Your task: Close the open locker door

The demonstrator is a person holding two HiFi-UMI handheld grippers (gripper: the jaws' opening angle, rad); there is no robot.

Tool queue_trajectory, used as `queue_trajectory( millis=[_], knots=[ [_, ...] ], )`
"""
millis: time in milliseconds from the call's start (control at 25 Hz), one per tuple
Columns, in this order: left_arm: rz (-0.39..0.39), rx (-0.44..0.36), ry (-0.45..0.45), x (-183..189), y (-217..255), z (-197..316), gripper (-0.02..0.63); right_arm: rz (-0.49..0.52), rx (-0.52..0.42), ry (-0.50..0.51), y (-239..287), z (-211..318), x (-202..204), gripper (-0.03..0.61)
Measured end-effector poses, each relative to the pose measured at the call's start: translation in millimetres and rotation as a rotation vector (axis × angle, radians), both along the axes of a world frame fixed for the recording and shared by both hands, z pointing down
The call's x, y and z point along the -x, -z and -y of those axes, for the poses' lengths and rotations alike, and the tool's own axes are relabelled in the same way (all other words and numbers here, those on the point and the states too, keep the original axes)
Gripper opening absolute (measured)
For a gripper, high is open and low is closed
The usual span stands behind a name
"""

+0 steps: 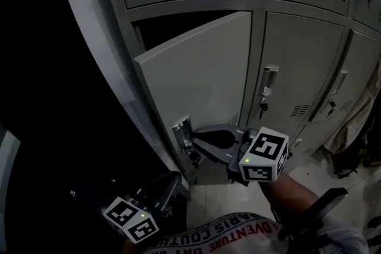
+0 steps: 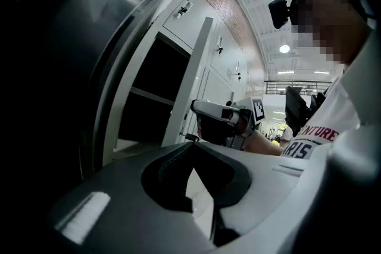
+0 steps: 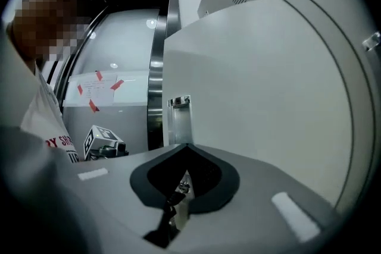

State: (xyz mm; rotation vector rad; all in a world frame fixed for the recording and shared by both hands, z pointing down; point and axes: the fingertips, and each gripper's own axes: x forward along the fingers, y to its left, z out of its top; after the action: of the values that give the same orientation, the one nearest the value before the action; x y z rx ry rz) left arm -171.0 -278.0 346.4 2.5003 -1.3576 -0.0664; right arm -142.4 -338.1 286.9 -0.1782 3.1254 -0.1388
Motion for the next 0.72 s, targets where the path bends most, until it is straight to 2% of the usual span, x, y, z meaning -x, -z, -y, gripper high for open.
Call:
queue_trajectory(
  millis=[280,440,560,720],
  knots=[
    [-0.011,0.000,0.068,26,-1,20,0.005,-0.019,-0.021,0.030,0,40,40,-0.008],
    [-0.016,-0.004,0.087,33,0,30,0.005,0.005,0.025,0.025,2,66,56,-0.008],
    [-0.011,-0.006,0.087,35,0,36,0.005,0.026,0.055,0.001,6,86,62,-0.008],
    [0.000,-0.004,0.086,39,-1,41,0.005,0.028,0.040,-0.042,10,107,66,-0.008]
  ],
)
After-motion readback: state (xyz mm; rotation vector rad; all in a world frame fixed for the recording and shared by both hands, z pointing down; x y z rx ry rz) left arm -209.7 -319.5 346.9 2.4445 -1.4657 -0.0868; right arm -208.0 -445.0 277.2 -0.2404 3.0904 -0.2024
